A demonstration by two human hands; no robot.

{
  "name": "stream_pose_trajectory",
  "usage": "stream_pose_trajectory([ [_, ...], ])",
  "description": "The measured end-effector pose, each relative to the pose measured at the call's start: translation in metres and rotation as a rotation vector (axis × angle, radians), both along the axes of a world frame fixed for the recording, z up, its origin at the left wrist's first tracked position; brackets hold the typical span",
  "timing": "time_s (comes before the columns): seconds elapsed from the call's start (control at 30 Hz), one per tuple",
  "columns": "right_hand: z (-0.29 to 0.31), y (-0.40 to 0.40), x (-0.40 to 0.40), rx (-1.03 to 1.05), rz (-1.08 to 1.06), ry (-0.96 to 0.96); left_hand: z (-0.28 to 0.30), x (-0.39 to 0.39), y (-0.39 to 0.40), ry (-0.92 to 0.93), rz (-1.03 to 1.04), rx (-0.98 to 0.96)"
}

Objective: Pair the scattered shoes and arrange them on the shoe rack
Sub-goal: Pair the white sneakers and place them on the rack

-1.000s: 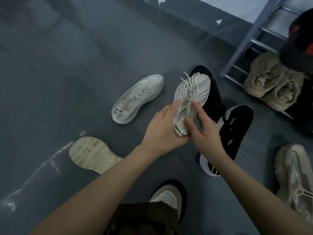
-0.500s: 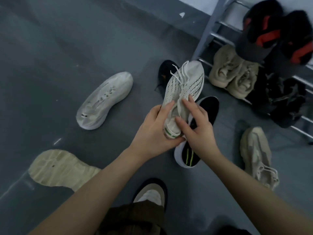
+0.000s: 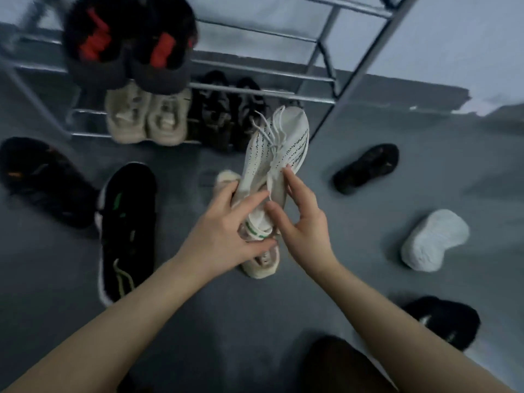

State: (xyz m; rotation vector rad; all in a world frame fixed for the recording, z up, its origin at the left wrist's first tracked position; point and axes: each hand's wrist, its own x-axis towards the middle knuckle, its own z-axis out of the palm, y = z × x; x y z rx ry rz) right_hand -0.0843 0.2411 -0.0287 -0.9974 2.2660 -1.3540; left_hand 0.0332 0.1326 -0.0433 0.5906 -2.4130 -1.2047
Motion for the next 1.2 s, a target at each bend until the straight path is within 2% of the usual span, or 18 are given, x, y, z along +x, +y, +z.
stream_pose_trajectory([
  [0.17, -0.018, 0.064, -0.065, -0.098, -0.219, -0.092, -0.014, -0.091, 0.047, 0.04, -0.192, -0.003],
  [0.27, -0.031, 0.103, -0.099, -0.07, -0.297, -0.125, -0.03, -0.132, 0.082, 0.051, -0.203, 0.092],
  [0.4, -0.052, 0.148, -0.136, 0.031, -0.359, -0.112, -0.062, -0.167, 0.117, 0.09, -0.209, 0.072],
  [0.47, -0.071, 0.169, -0.151, 0.162, -0.492, 0.034, -0.077, -0.176, 0.129, 0.067, -0.198, 0.088],
  [0.53, -0.091, 0.191, -0.163, 0.392, -0.611, 0.146, -0.092, -0.18, 0.139, 0.035, -0.207, 0.099],
  [0.67, -0.122, 0.227, -0.181, 0.812, -0.693, 0.134, -0.115, -0.185, 0.152, 0.009, -0.26, 0.073],
  [0.8, -0.136, 0.236, -0.191, 0.974, -0.697, 0.184, -0.125, -0.192, 0.157, -0.042, -0.256, -0.047],
  [0.9, -0.138, 0.233, -0.198, 0.93, -0.697, 0.163, -0.129, -0.193, 0.156, -0.027, -0.265, -0.093],
  [0.97, -0.136, 0.231, -0.198, 0.85, -0.729, 0.181, -0.126, -0.192, 0.153, 0.009, -0.258, -0.053],
  [1.07, -0.13, 0.225, -0.19, 0.553, -0.773, 0.158, -0.112, -0.19, 0.146, 0.085, -0.207, 0.01],
  [1.2, -0.106, 0.202, -0.162, 0.152, -0.735, 0.038, -0.083, -0.186, 0.129, 0.154, -0.139, 0.002],
])
